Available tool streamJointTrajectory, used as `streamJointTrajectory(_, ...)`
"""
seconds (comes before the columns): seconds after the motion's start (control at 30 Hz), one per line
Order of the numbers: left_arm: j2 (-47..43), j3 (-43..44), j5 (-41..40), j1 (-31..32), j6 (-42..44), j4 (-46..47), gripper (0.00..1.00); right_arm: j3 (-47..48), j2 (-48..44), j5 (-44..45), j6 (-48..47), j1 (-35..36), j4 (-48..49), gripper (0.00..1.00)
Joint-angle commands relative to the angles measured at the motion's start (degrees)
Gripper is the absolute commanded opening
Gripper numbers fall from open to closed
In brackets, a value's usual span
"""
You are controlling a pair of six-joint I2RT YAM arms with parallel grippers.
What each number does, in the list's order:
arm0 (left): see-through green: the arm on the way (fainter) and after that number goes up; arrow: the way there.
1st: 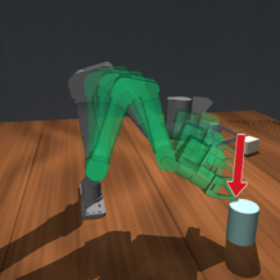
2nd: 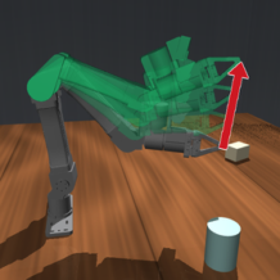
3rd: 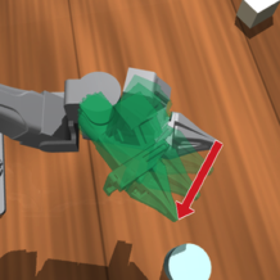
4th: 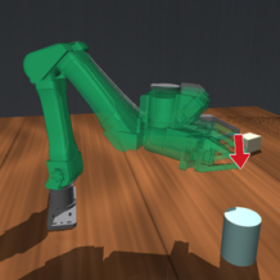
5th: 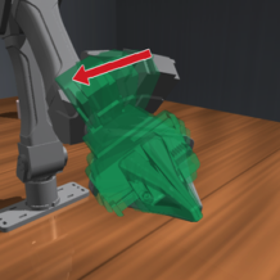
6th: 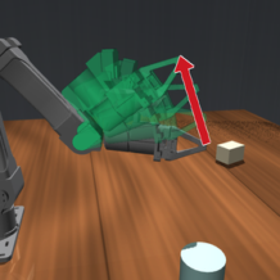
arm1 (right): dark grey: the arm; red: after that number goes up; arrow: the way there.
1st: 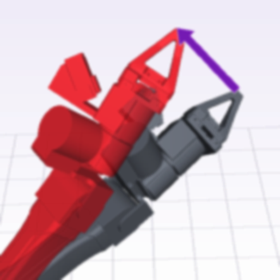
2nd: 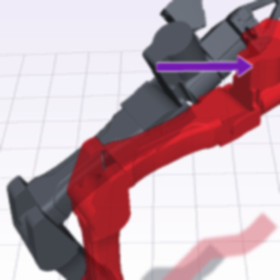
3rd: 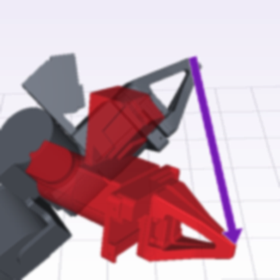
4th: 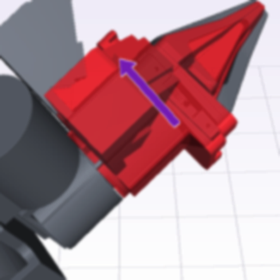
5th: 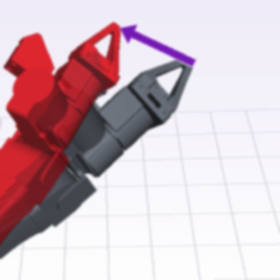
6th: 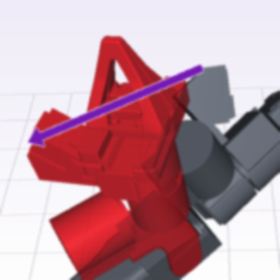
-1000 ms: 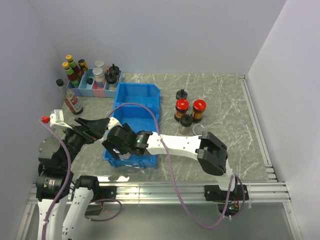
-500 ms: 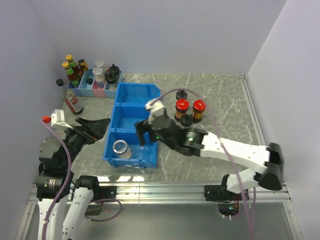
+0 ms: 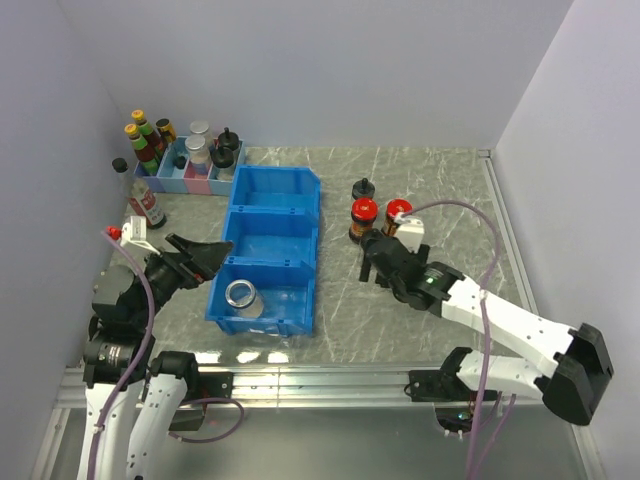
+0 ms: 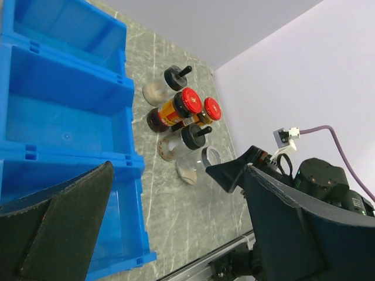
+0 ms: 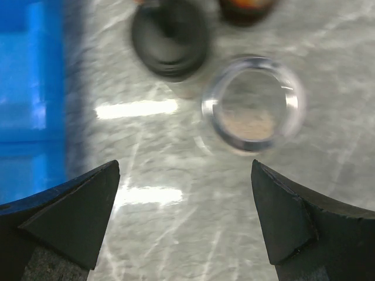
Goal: Organize the condiment bottles
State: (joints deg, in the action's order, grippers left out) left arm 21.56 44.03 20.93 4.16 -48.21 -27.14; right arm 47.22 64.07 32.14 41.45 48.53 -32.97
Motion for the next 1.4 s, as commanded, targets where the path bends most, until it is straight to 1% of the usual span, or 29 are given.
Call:
streamJointTrajectory(0.0, 0.2, 0.0, 2.3, 0.1, -0.6, 3.5, 0.99, -1.8, -4.8, 2.1, 2.1, -4.7, 0.3, 1.00)
streamJointTrajectory(0.07, 0.1, -0.3, 2.5, 0.1, -0.7, 3.7, 0.99, -4.2, -5.5, 0.9, 0.0, -6.9, 2.4, 1.00)
streamJointTrajectory(0.1, 0.1, -0.3, 2.5, 0.1, -0.7, 3.7, 0.99, -4.9, -6.1, -1.0, -0.8, -8.2, 3.1, 1.00)
streamJointTrajectory(0.13, 0.1, -0.3, 2.6, 0.1, -0.8, 3.8, 0.99, -6.2, -6.1, -2.0, -2.3, -10.7, 4.7, 1.00)
streamJointTrajectory(0.23, 0.1, -0.5, 2.7, 0.1, -0.9, 3.8, 0.99, -7.7, -5.6, -5.6, -5.3, -14.1, 8.0, 1.00)
streamJointTrajectory(0.3, 0.1, -0.4, 2.5, 0.1, -0.8, 3.8, 0.99, -8.0, -4.8, -7.1, -6.6, -15.0, 9.8, 1.00)
streamJointTrajectory(0.43, 0.2, 0.2, 2.3, 0.1, -0.6, 3.4, 0.99, -8.0, -3.3, -8.9, -9.8, -16.1, 12.7, 1.00)
streamJointTrajectory(0.67, 0.1, -0.2, 2.5, 0.1, -0.8, 3.8, 0.99, -7.1, 1.0, -10.6, -13.7, -18.0, 14.5, 0.98)
streamJointTrajectory(0.77, 0.2, -0.3, 2.5, 0.1, -0.7, 3.9, 0.99, -6.9, 2.5, -11.0, -14.5, -18.9, 15.3, 0.92)
streamJointTrajectory(0.8, 0.3, -0.3, 2.5, 0.1, -0.7, 3.8, 0.99, -6.5, 2.7, -11.5, -14.7, -19.2, 15.2, 0.87)
streamJointTrajectory(0.83, 0.5, -0.2, 2.5, 0.1, -0.7, 3.8, 0.99, -6.5, 2.8, -11.7, -15.3, -19.1, 15.7, 0.85)
streamJointTrajectory(0.93, 0.5, -0.1, 2.5, 0.1, -0.6, 3.9, 0.99, -5.9, 2.4, -12.1, -16.0, -19.0, 15.9, 0.81)
streamJointTrajectory(1.1, 0.6, -0.7, 3.1, 0.1, -0.8, 4.6, 0.99, -4.2, 2.8, -11.9, -17.9, -19.1, 15.0, 0.86)
streamJointTrajectory(1.17, 0.8, -0.9, 3.2, 0.1, -1.0, 5.0, 0.99, -3.9, 3.2, -11.9, -18.0, -19.2, 14.9, 0.86)
streamJointTrajectory(1.27, 0.9, -0.9, 3.2, 0.1, -1.0, 5.0, 0.99, -3.7, 3.7, -12.7, -18.1, -19.2, 14.8, 0.75)
streamJointTrajectory(1.3, 0.9, -0.9, 3.2, 0.1, -0.9, 5.0, 0.99, -3.9, 3.5, -12.9, -18.0, -19.1, 14.9, 0.64)
streamJointTrajectory(1.33, 0.9, -0.8, 3.1, 0.1, -0.8, 5.0, 0.99, -4.0, 3.3, -13.0, -17.8, -19.2, 14.8, 0.58)
streamJointTrajectory(1.37, 0.9, -0.8, 3.1, 0.1, -0.8, 4.8, 0.99, -4.4, 2.6, -13.3, -17.6, -19.2, 14.8, 0.46)
